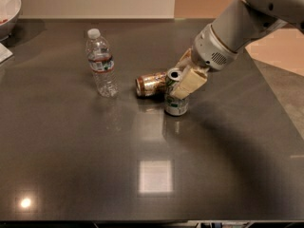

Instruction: Move 7up can near orange can

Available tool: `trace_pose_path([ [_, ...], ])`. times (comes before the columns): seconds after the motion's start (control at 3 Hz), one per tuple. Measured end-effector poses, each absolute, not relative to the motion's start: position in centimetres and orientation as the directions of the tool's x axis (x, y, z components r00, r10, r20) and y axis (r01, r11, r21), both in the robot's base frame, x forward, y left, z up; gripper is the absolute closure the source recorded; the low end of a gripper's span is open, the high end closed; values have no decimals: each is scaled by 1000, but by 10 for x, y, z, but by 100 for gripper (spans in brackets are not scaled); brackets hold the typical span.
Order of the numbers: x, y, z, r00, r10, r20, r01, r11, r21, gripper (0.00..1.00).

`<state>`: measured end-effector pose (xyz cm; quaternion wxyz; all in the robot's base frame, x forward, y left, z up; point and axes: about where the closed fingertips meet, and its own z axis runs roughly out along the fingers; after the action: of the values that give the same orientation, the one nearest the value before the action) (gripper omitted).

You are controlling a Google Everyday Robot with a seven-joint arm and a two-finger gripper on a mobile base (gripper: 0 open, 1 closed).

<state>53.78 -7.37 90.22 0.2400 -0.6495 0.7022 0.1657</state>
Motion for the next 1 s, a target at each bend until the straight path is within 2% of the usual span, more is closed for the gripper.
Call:
trace_pose_path([
  [0.67, 548, -74, 897, -53, -823, -565, -989, 121, -83, 12],
  [1.0, 548, -72, 897, -52, -824, -565, -990, 118, -81, 0],
])
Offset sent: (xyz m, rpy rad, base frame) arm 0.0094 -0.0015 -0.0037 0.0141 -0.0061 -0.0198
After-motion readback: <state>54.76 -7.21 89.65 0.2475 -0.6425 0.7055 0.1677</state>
